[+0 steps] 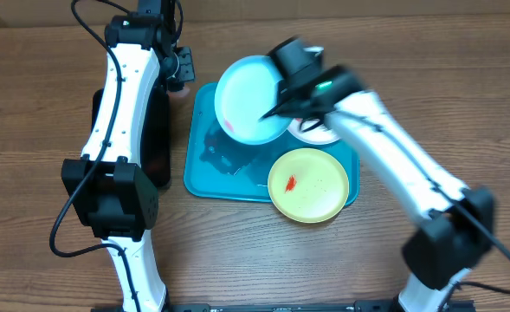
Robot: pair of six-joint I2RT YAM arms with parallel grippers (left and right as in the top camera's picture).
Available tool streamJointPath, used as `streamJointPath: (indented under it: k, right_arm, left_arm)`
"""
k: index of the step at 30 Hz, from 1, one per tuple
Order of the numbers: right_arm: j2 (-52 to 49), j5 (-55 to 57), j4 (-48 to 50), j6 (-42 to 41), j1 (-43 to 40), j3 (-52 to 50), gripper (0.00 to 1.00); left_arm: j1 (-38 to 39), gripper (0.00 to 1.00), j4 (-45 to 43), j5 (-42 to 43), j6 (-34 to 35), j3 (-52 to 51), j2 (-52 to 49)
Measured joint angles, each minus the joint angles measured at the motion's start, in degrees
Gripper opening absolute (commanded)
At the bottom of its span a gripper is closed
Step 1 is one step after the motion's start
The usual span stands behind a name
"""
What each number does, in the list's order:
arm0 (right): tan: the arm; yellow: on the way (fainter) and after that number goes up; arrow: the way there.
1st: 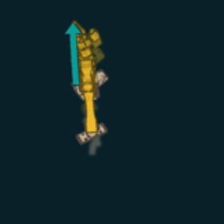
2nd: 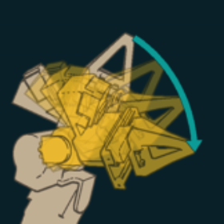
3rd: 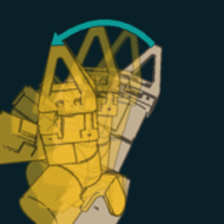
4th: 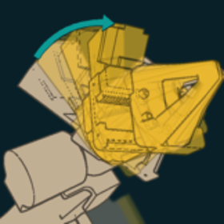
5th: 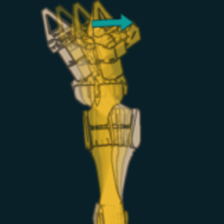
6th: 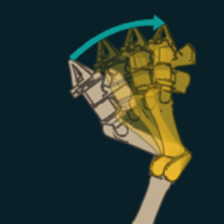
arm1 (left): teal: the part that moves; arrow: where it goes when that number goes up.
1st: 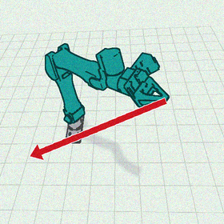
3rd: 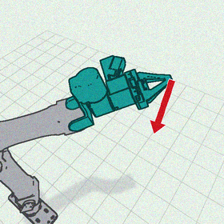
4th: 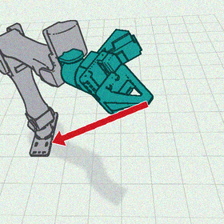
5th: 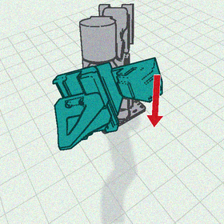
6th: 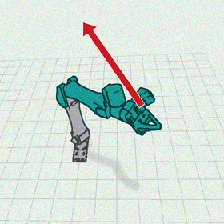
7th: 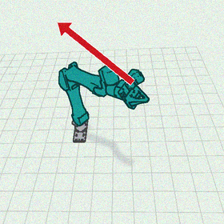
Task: Clean dirty plates on tray and stack at the side
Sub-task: 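Carry the white plate right with the right gripper and set it on the table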
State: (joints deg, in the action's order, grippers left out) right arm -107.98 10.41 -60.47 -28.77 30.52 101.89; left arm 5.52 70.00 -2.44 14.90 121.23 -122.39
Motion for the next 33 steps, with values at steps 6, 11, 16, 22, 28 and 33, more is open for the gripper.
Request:
streamJointPath:
  k: [6, 11, 16, 22, 28, 33]
  right_arm:
    - [6.4, -16.8, -4.3, 4.4, -15.2, 0.0, 0.04]
    - [6.6, -19.0, -8.7, 5.6, -26.2, 0.0, 0.04]
    - [6.6, -17.5, -7.4, 5.9, -35.0, -2.4, 0.04]
    - [6.6, -16.4, -2.4, 4.9, -42.9, -11.3, 0.04]
    - [6.6, -16.2, 4.9, 3.9, -48.5, -21.6, 0.04]
    - [6.6, -16.2, 10.1, 3.4, -50.2, -29.1, 0.04]
  left_arm:
    - [0.1, 0.04, 0.0, 0.0, 0.0, -0.9, 0.0]
    - [1.0, 0.04, 0.0, 0.0, 0.0, -0.9, 0.0]
    - [2.4, 0.04, -0.2, 0.0, 0.0, -0.9, 0.0]
    - [3.3, 0.04, -0.9, 0.0, 0.0, -0.9, 0.0]
    - [3.4, 0.04, -1.0, 0.0, 0.0, -0.9, 0.0]
    - [3.4, 0.04, -1.0, 0.0, 0.0, -0.9, 0.0]
